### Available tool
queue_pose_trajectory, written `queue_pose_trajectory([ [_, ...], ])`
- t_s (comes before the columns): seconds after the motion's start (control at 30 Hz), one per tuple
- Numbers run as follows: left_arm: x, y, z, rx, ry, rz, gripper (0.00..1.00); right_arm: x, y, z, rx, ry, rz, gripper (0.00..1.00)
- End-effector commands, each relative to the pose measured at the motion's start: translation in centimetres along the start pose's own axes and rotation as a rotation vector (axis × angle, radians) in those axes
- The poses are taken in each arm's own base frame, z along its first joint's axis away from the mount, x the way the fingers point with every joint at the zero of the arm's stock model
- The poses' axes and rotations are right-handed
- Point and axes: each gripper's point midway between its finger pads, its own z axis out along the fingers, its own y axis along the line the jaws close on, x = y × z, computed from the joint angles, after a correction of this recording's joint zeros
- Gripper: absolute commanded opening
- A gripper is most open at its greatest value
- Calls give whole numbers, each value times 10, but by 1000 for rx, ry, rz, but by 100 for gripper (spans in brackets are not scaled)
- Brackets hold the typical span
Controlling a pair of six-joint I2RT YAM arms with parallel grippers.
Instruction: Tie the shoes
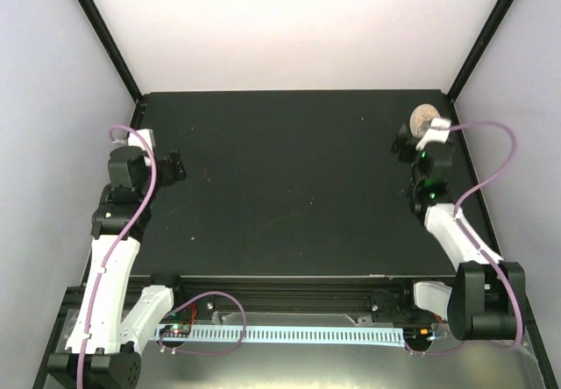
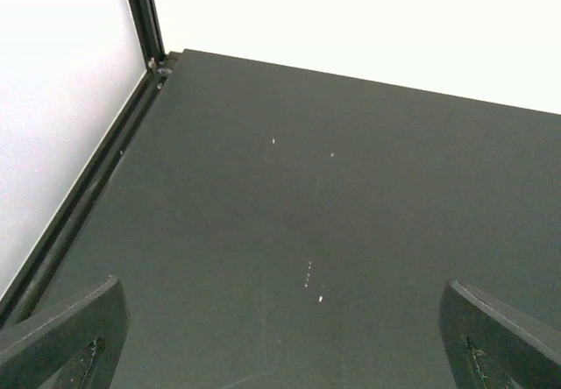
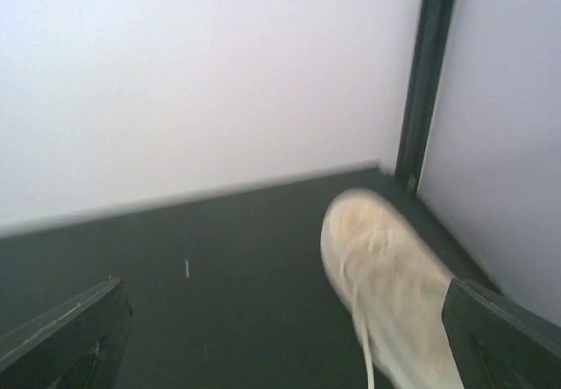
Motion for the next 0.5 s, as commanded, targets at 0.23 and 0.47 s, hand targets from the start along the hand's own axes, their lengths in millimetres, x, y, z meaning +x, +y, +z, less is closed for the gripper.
queue_pose_trajectory([
  [0.23,9,7,23,-41,-39,54,99,-75,-34,30,271,244,71,100],
  [0.47,16,9,26,-50,-5,91,99,-10,-50,97,331,570,35,100],
])
